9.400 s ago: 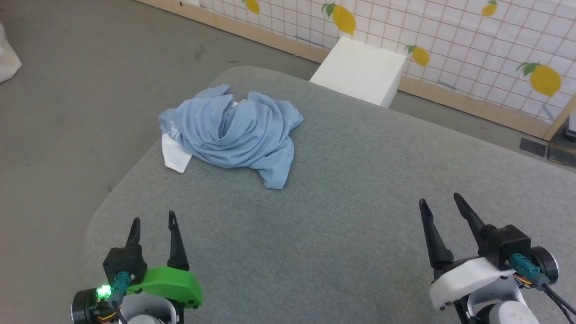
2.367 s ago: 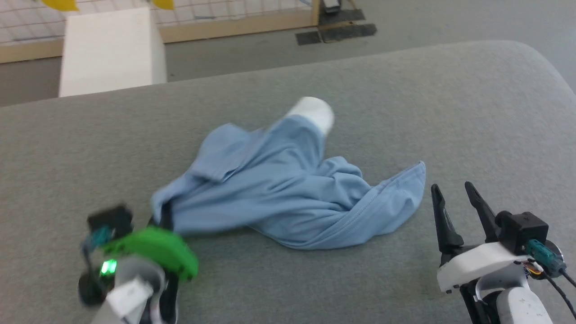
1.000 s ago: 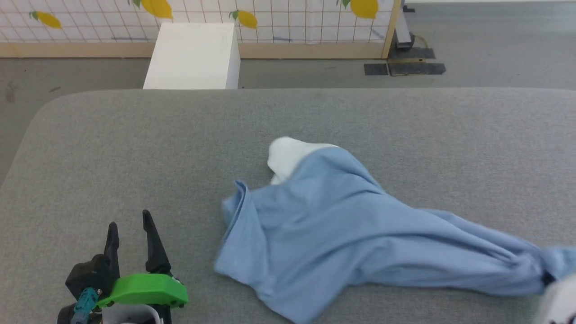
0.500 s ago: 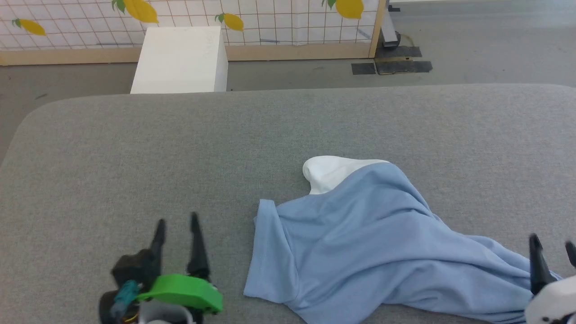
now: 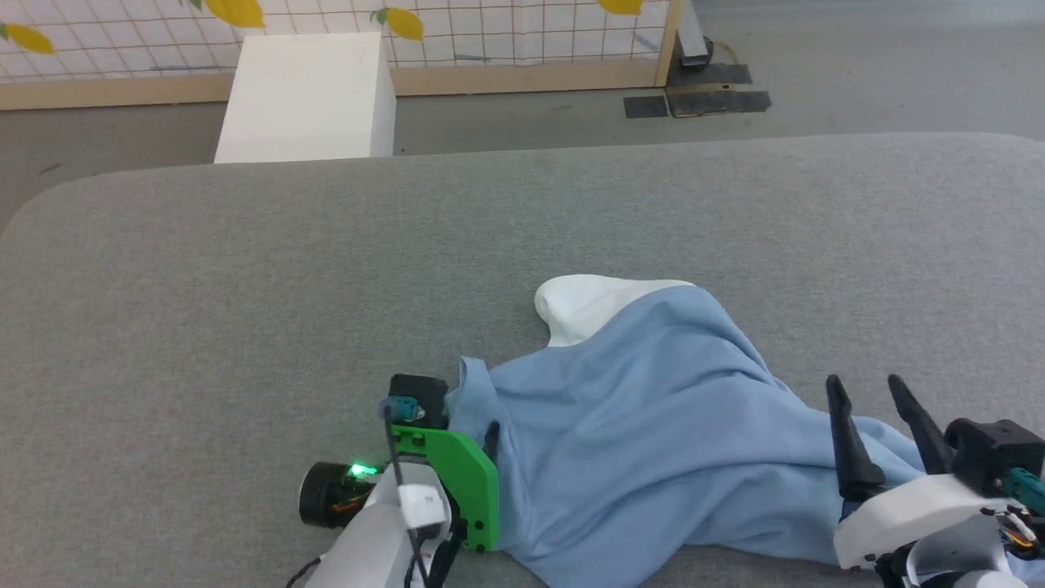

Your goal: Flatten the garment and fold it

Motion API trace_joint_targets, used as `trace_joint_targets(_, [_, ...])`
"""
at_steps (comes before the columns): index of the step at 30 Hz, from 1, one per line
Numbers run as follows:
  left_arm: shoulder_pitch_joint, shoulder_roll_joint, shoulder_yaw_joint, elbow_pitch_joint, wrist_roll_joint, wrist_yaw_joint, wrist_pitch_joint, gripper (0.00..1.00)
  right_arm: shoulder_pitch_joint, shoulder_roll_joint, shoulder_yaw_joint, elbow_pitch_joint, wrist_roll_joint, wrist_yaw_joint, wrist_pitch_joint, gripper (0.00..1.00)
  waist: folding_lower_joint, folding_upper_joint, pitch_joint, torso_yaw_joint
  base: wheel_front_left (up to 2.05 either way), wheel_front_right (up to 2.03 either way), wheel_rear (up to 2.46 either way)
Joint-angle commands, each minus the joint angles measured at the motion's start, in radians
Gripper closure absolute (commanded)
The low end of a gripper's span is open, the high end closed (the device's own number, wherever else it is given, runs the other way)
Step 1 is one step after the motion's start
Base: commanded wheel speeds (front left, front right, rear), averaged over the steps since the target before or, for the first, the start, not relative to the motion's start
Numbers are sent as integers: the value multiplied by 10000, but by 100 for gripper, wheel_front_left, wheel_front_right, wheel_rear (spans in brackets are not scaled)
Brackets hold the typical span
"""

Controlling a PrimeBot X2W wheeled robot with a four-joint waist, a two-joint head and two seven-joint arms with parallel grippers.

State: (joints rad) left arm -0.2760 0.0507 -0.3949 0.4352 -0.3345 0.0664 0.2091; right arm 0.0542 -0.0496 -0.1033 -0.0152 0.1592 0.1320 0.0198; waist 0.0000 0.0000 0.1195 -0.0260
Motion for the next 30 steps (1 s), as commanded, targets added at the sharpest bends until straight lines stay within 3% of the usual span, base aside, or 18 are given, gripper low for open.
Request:
trace_joint_targets(1, [-210, -2, -100, 204, -69, 37, 551, 0, -181, -6, 100, 85, -15, -13, -54, 0, 0, 0, 23, -156, 0, 0, 0])
trace_joint_targets(2, [-222, -3, -167, 300, -221, -13, 951, 0, -194, -6, 154, 126, -16, -13, -43, 0, 0, 0, 15, -188, 0, 0, 0])
trace_joint_targets(3, [-233, -3, -228, 363, -329, -58, 1301, 8, -206, -6, 190, 162, -9, -13, -32, 0, 0, 0, 8, -207, 0, 0, 0])
trace_joint_targets(4, [-234, -3, -283, 390, -420, -98, 1647, 79, -222, -6, 221, 200, -2, -13, -22, 0, 0, 0, -5, -226, 0, 0, 0])
trace_joint_targets(5, [-221, -2, -313, 358, -497, -165, 1840, 100, -230, -6, 258, 224, -2, -13, -16, 0, 0, 0, -20, -235, 0, 0, 0])
trace_joint_targets(9, [-87, 146, 248, -362, -683, 159, 1068, 100, -272, -6, 406, 266, 3, -13, -23, 0, 0, 0, -98, -144, 0, 0, 0])
trace_joint_targets(15, [794, 841, 1771, -1729, -901, 1152, -527, 100, -347, -6, 531, 227, -61, -13, 7, 0, 0, 0, -204, 355, 0, 0, 0])
trace_joint_targets(19, [1693, 1329, 2636, -2526, -1110, 1694, -754, 100, -426, -6, 568, 199, -63, -13, 77, 0, 0, 0, -190, 773, 0, 0, 0])
trace_joint_targets(25, [3011, 1492, 3337, -2957, -1533, 2234, -500, 100, -660, -6, 920, 364, -124, -13, 535, 0, 0, 0, -162, 1305, 0, 0, 0])
trace_joint_targets(26, [3155, 1466, 3353, -2935, -1582, 2267, -453, 63, -721, -6, 1008, 415, -154, -13, 697, 0, 0, 0, -151, 1382, 0, 0, 0])
trace_joint_targets(27, [3268, 1404, 3372, -2936, -1669, 2244, -485, 13, -807, -6, 1094, 471, -184, -13, 884, 0, 0, 0, -131, 1473, 0, 0, 0])
trace_joint_targets(28, [3315, 1330, 3401, -2949, -1735, 2216, -608, 0, -885, -11, 1156, 522, -203, -13, 1041, 0, 0, 0, -116, 1555, 0, 0, 0])
trace_joint_targets(30, [3364, 1162, 3419, -3009, -1789, 2127, -1046, 0, -1107, -72, 1327, 658, -239, -13, 1384, 0, 0, 0, -70, 1710, 0, 0, 0])
